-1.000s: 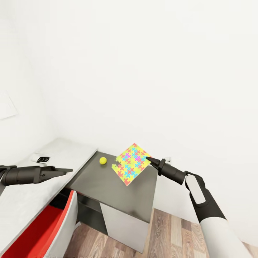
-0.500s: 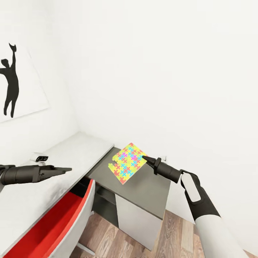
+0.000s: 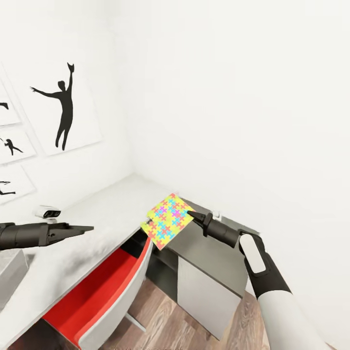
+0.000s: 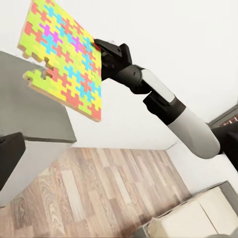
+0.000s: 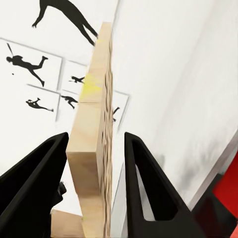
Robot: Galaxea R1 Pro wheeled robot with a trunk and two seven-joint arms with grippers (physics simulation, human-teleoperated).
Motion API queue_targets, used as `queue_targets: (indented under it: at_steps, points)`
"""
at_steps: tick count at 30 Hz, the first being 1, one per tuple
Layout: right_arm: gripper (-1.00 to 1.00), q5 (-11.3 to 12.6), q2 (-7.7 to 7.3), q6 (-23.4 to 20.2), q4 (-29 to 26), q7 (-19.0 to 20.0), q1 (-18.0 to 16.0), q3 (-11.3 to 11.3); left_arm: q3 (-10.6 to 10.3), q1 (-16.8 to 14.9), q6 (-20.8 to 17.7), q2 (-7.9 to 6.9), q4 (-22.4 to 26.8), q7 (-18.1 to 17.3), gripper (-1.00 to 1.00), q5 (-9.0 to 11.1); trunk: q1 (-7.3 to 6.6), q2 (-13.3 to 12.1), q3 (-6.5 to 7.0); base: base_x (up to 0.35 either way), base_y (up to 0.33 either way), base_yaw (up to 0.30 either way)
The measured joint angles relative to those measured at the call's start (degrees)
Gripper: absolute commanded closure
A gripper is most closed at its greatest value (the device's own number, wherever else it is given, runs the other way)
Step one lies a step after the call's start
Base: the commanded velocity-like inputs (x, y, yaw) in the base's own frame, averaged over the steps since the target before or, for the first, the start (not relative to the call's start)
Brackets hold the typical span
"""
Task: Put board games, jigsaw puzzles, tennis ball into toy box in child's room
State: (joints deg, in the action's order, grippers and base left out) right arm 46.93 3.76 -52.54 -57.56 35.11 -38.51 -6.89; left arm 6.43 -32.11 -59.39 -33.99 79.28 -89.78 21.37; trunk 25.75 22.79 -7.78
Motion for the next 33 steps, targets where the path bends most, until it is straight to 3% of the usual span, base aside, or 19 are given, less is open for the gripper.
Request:
queue_targets:
  at_steps: [7, 18, 33]
  points:
    - [1.00, 0.1, 0.89, 0.1, 0.0, -1.2, 0.0, 0.1, 0.1, 0.0, 0.0, -0.86, 0.0, 0.0, -1.00, 0.3, 0.01, 0.0, 0.00, -0.128, 0.030, 0.287]
    - [1.00, 0.0, 1.60, 0.1, 0.0, -1.3, 0.0, 0.1, 0.0, 0.0, 0.0, -0.96, 0.0, 0.0, -1.00, 2.3, 0.00, 0.0, 0.00, -0.106, 0.053, 0.287]
    - [1.00, -0.1, 1.86, 0.2, 0.0, -2.4, 0.0, 0.1, 0.1, 0.0, 0.0, -0.98, 0.0, 0.0, -1.00, 2.5, 0.01, 0.0, 0.00, -0.101, 0.100, 0.287]
